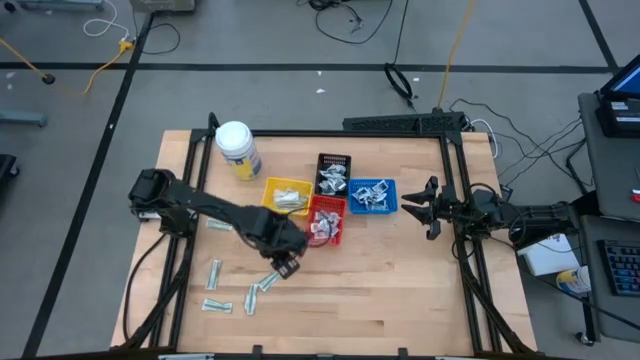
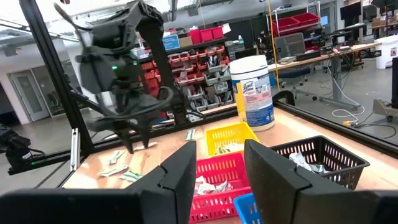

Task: Pick & Place First Aid Supplies
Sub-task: Put the bandage pack into the yellow bin

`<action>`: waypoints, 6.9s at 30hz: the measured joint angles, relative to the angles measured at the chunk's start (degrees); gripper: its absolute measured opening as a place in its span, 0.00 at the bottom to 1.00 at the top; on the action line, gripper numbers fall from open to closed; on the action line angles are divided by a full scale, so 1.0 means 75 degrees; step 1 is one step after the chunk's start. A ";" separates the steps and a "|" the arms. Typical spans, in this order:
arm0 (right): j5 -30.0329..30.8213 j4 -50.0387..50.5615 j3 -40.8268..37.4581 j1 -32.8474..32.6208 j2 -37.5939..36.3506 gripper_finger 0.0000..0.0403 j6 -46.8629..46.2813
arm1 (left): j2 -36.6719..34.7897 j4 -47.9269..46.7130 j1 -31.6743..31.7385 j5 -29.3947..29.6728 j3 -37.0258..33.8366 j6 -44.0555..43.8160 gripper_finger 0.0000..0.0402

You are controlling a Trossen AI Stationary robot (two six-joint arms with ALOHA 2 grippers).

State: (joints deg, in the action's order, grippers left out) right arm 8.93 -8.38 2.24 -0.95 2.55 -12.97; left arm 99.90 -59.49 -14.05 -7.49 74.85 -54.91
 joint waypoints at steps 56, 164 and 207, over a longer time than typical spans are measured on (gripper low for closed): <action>0.0000 -0.0003 0.0000 0.0000 0.0000 0.32 0.0000 | 0.0743 0.1279 -0.1274 0.0170 -0.0877 0.0750 0.01; 0.0000 0.0000 0.0000 0.0000 0.0000 0.32 0.0002 | 0.0349 -0.0411 0.5127 0.0922 0.0883 0.3806 0.62; 0.0000 0.0000 0.0001 -0.0002 0.0000 0.32 0.0001 | -0.1484 -0.0826 -0.1357 0.0887 -0.0764 -0.3361 0.64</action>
State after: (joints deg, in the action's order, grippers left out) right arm 8.93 -8.38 2.25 -0.97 2.55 -12.96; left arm 88.77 -65.69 -24.23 -0.83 69.12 -80.12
